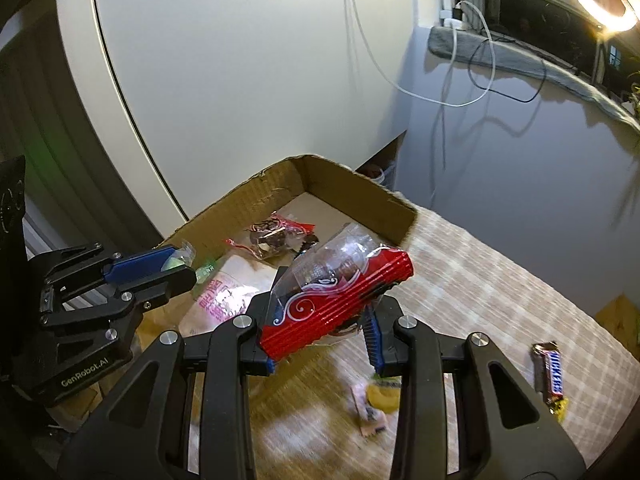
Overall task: Organize snacks
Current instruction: 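Carry the green candy bag and red chocolate pack into the box and release both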
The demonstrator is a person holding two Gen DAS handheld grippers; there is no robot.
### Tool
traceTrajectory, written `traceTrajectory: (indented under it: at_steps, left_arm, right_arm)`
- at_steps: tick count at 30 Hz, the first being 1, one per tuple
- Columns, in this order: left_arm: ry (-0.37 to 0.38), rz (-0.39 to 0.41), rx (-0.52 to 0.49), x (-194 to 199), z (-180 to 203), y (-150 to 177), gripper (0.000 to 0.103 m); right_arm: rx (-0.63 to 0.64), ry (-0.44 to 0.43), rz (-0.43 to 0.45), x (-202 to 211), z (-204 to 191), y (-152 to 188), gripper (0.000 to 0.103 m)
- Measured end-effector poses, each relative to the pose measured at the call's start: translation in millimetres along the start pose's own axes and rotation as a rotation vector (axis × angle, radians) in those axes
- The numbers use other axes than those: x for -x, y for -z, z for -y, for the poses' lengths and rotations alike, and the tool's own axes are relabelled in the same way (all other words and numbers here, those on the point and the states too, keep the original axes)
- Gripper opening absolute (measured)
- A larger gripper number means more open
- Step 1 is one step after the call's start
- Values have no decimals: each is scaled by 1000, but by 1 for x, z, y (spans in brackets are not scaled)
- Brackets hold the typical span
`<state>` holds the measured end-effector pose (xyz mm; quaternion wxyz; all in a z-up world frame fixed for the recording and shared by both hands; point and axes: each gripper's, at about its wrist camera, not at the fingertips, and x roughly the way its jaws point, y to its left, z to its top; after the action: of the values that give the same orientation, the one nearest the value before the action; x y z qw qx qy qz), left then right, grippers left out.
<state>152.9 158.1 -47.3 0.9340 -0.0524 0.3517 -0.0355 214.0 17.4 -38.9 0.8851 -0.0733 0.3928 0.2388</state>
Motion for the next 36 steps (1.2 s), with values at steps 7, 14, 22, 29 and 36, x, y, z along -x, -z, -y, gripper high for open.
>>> traceTrajectory:
  at_steps: [7,14,22,29,36]
  left_arm:
    - [-8,-13,10,-11,-7,-1,19]
    - [-14,-17,15,-14,-11,-1,19]
    - [-23,-18,15,-16,-13,-1,29]
    - [-35,0,10,-13,-12,0,69]
    - [-51,6,-8,-9,-8,0,74]
  right_arm:
    - [6,-10,-34,-23,-4,-4,34]
    - [11,-12,-49,-35,-3,-8,34]
    - [18,1,-36,-39,-6,-11,65]
    - [25,29,-1,-32,-6,-15,90]
    - [22,50,8,-26,-4,-17,93]
